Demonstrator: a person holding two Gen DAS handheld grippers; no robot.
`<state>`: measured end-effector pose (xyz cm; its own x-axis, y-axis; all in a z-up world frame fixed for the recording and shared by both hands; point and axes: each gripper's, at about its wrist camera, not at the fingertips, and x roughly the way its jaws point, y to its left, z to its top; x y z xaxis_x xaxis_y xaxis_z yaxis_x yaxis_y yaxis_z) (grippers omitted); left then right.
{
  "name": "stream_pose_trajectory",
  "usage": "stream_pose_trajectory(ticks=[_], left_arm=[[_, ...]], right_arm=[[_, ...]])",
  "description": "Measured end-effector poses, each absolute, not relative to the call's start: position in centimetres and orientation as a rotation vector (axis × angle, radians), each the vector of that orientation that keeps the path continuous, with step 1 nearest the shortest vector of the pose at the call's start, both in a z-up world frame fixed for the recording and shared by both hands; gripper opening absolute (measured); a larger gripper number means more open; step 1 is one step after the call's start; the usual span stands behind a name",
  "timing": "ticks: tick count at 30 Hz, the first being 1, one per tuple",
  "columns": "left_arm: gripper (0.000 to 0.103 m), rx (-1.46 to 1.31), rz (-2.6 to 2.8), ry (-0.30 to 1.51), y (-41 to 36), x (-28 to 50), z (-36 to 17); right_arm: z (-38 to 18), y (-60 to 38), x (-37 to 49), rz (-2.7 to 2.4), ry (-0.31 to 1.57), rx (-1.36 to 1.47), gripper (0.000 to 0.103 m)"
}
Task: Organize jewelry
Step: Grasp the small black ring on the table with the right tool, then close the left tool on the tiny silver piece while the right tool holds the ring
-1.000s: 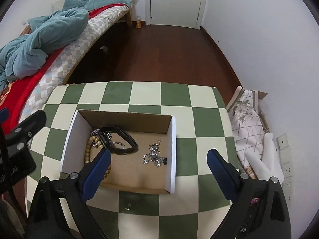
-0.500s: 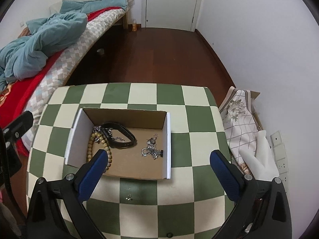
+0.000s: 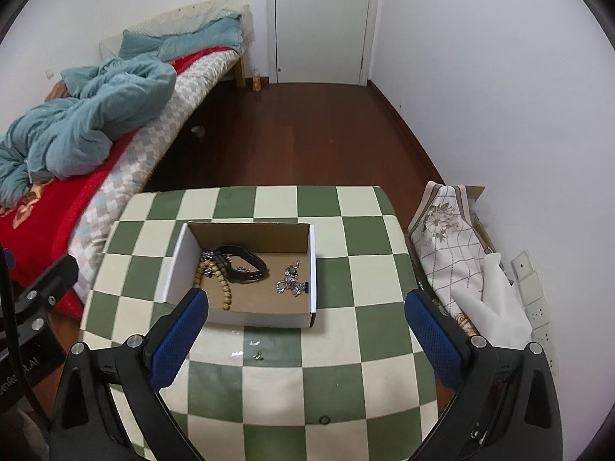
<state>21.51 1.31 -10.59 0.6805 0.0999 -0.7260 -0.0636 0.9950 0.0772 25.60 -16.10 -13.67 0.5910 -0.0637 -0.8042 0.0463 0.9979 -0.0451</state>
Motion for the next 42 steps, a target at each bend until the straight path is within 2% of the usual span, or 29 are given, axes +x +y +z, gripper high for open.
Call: stream_pose_trajectory(ticks=[6,11,12,13,15,20,23,26,27,34,40,42], left_arm=[[0.103,0.068,0.116,0.828,1.2,18.3,-11.6],[0.103,0.156,0.158,0.91,0.2,16.8,-16.9],[0.103,0.182,0.166,0.93,-0.1,16.7,-18.4],[0.103,0.201,0.168,0.95,-0.3,16.7,-19.6],[0.103,0.233,0.17,0.999,-0.9,16.8,-22.4],[0.103,0.264,0.181,1.056,-1.3,17.1,-26.4],[0.103,0.261,0.178,1.076,-1.4,17.4,-27.6],[0.103,0.248,0.175,1.087,-1.4,17.9,-28.1],[0.103,0.238,0.171,1.092,-1.3,18.0,-28.2],[0.103,0.192,0.123,1.103,-2.3,19.3,-28.4],[0.102,0.117,-0.026,1.132,-6.1,21.9,-28.8],[0.098,0.108,-0.059,1.144,-7.5,22.9,-29.1]], right_arm=[[-13.8,-18.0,22.0,-0.048,0.947,0.057,0.103],[-19.3,-20.1,18.8,-0.077,1.035,0.071,0.1],[-20.9,-20.3,18.4,-0.076,1.065,0.072,0.093],[-22.6,-20.5,18.1,-0.074,1.098,0.071,0.081],[-25.8,-20.7,17.8,-0.067,1.15,0.067,0.067],[-31.0,-20.6,17.8,-0.076,1.194,0.042,0.055],[-32.7,-20.6,17.8,-0.084,1.213,0.028,0.043],[-33.2,-20.1,17.7,-0.088,1.196,-0.002,0.025],[-33.2,-20.0,17.7,-0.083,1.187,0.001,0.013],[-32.5,-21.3,17.4,-0.082,1.132,0.076,0.013],[-31.3,-25.1,18.5,-0.142,1.1,0.157,0.013],[-31.5,-26.0,19.0,-0.161,1.104,0.158,0.013]])
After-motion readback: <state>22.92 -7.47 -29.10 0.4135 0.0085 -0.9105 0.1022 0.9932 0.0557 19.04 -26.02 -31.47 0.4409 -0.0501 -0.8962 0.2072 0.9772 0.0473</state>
